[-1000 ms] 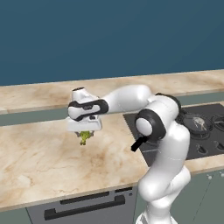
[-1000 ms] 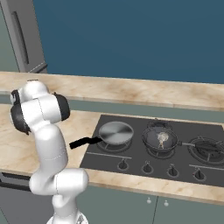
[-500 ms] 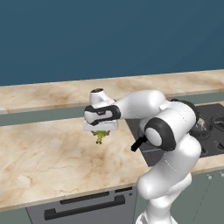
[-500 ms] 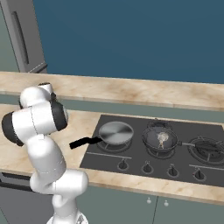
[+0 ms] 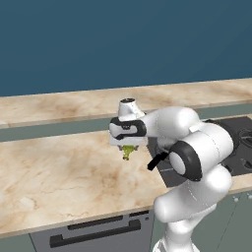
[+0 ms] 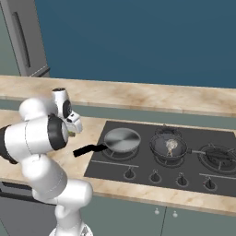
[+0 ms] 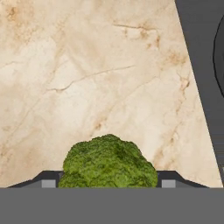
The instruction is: Place both pans onto different burners. Then place the broccoli and the fish on different pans.
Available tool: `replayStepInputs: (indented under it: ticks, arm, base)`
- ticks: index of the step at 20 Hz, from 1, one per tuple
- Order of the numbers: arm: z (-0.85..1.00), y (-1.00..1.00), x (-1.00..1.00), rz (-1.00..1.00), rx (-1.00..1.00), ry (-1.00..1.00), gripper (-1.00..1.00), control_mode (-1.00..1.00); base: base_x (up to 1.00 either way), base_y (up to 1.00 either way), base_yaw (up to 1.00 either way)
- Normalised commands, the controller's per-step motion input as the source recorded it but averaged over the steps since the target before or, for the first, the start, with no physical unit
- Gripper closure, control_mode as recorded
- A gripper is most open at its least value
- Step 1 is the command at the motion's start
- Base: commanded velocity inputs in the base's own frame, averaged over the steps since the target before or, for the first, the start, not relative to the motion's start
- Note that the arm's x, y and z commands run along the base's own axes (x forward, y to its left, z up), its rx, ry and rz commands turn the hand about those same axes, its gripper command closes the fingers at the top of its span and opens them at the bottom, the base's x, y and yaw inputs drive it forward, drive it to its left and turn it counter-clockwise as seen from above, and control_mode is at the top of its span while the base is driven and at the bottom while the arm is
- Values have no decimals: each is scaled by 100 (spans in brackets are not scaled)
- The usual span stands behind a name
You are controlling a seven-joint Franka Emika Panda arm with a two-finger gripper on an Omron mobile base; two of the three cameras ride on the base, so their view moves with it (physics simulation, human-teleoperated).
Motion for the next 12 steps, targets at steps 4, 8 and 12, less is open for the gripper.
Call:
replayStepInputs:
  ticks: [4, 8, 12]
  arm:
    - [35, -42, 3, -3, 5, 1, 100, -100]
    - [30, -44, 2, -2, 3, 1, 100, -100]
    - [5, -47, 1, 0, 0, 0, 100, -100]
  base:
    - [0, 0, 0]
    - [0, 0, 0]
    - [0, 0, 0]
